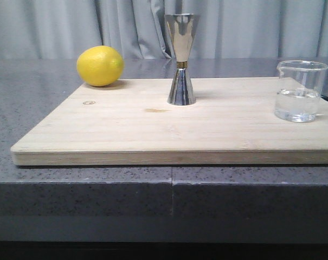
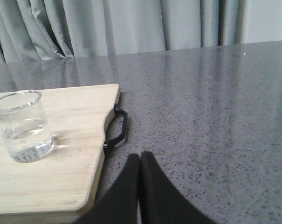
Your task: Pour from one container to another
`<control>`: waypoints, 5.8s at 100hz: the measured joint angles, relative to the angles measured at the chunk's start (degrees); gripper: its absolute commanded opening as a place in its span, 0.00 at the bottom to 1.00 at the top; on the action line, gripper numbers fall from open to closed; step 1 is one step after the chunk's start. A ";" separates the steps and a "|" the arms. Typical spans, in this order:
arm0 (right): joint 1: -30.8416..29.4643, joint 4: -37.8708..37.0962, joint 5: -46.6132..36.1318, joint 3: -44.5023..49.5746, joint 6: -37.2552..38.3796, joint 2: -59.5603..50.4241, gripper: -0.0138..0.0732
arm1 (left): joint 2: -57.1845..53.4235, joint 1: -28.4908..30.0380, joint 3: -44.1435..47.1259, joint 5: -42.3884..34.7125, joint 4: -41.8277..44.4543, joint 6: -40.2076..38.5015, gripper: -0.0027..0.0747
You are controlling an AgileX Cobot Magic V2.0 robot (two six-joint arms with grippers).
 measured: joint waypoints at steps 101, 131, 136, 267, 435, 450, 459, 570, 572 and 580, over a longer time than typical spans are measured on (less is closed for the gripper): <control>0.00 0.00 0.00 0.00 0.00 0.00 0.08 | 0.00 0.00 0.00 0.00 0.00 0.00 0.01; 0.00 0.00 0.00 0.00 0.00 0.00 0.08 | 0.00 0.00 0.00 0.00 0.00 0.00 0.01; 0.00 0.00 0.00 0.00 0.00 0.00 0.08 | 0.00 0.00 0.00 0.00 0.00 0.00 0.01; 0.00 4.93 3.73 -9.75 0.00 3.62 0.08 | 4.07 -0.13 -10.32 3.58 -10.14 -0.33 0.01; 5.49 6.40 1.37 -15.54 0.00 26.71 0.63 | 84.52 -40.11 -33.30 -42.22 19.38 -13.49 0.76; 11.61 3.94 1.12 -15.15 0.00 26.71 0.63 | 86.72 -36.52 -34.84 -45.38 27.03 -19.71 0.76; 15.69 2.52 0.89 -15.15 0.00 27.29 0.63 | 86.76 -34.34 -36.22 -45.96 30.37 -22.26 0.76; 23.37 -2.71 -20.88 -15.15 0.00 52.07 0.63 | 102.24 -29.35 -50.61 -51.87 47.43 -34.60 0.76; 23.37 -2.71 -21.18 -15.15 0.00 52.34 0.63 | 102.59 -29.35 -50.89 -51.99 47.43 -34.69 0.76; 23.37 -2.71 -22.01 -15.15 0.00 52.95 0.63 | 103.60 -29.35 -52.04 -52.25 47.56 -35.38 0.76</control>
